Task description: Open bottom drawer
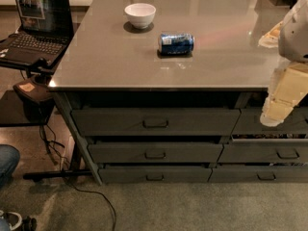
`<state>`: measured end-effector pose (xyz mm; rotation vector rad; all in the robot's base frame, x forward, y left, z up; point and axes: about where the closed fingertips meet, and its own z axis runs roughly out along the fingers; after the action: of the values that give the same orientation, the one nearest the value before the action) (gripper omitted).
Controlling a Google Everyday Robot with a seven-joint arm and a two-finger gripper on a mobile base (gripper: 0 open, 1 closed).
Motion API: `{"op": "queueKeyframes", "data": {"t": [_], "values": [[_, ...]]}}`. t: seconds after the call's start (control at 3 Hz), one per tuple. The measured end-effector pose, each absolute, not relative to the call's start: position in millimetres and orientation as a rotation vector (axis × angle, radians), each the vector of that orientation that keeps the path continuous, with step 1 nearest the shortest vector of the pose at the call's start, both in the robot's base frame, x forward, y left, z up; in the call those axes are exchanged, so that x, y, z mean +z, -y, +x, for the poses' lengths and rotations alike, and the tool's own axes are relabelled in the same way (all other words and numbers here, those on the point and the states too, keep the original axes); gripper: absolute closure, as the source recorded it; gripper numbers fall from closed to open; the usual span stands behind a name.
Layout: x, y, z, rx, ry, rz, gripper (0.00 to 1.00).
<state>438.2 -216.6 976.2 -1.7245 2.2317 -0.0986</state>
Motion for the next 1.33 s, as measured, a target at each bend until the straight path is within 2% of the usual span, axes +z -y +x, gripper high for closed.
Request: {"op": "queueKeyframes", "data": {"t": [0.67, 1.33], "values": [[967.5, 215.2, 437.4, -0.081, -2.227, -1.718, 0.0], [852.4, 177.1, 402.5, 0.29, -2.149, -1.591, 0.0]]}}
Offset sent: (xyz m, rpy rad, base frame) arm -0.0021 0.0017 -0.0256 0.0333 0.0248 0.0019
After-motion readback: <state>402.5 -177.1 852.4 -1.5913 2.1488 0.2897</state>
